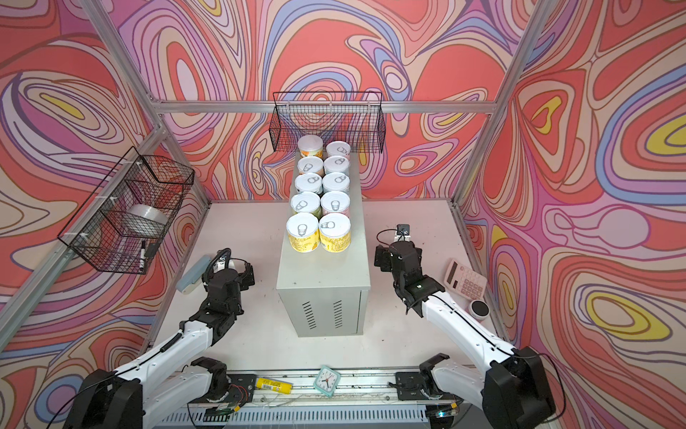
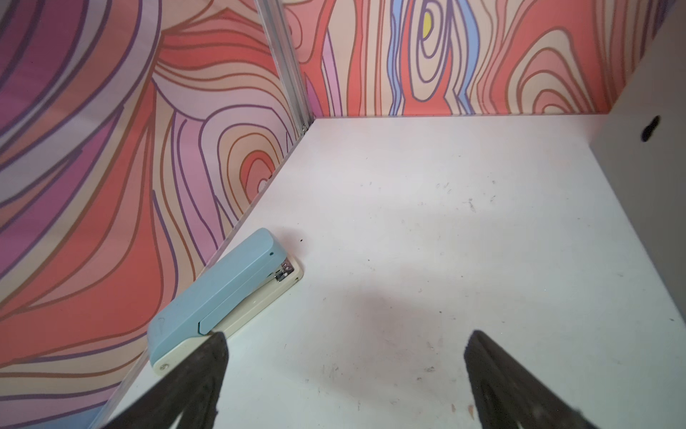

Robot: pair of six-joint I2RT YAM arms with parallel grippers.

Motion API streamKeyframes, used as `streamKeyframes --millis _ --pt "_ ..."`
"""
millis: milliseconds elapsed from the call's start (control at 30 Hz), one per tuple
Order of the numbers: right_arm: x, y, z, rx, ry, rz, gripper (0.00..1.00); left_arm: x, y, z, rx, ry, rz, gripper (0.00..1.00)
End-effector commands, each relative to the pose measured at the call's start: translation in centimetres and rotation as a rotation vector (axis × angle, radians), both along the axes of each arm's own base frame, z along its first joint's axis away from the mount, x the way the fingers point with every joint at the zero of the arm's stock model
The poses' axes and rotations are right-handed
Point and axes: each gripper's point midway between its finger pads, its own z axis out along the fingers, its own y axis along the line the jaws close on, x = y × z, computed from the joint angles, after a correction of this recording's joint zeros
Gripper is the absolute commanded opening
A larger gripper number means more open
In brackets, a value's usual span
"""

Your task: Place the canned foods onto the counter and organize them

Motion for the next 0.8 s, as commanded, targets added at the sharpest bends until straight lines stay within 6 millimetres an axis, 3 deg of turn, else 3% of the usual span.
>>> streamKeyframes --millis 0,233,367,600,767 --pt "0.6 -0.2 -0.8 -0.003 -0.010 -0.018 0.98 0.9 -0.1 -1.2 -0.080 -0.061 -0.053 1.00" --pt "1.2 -0.4 -2.1 -0.022 -0.029 -0.031 0.98 3.6 0.1 -0.9 -0.023 -0.110 -0.070 1.00" --pt "2.0 -1.4 -3.5 -0.067 0.003 -0.070 0.98 5.1 -0.8 -3.0 -0.038 -0.118 -0.160 1.00" --pt "4.3 -6.2 -5.4 -0.161 0.015 -0.182 0.98 5.7 -0.6 -3.9 -0.055 -0.084 -0.172 1.00" --pt "6.4 -9.5 -8.0 -0.134 -0.060 -0.222 0.98 6.2 -0.7 -4.1 -0.060 -0.055 -0.169 1.00"
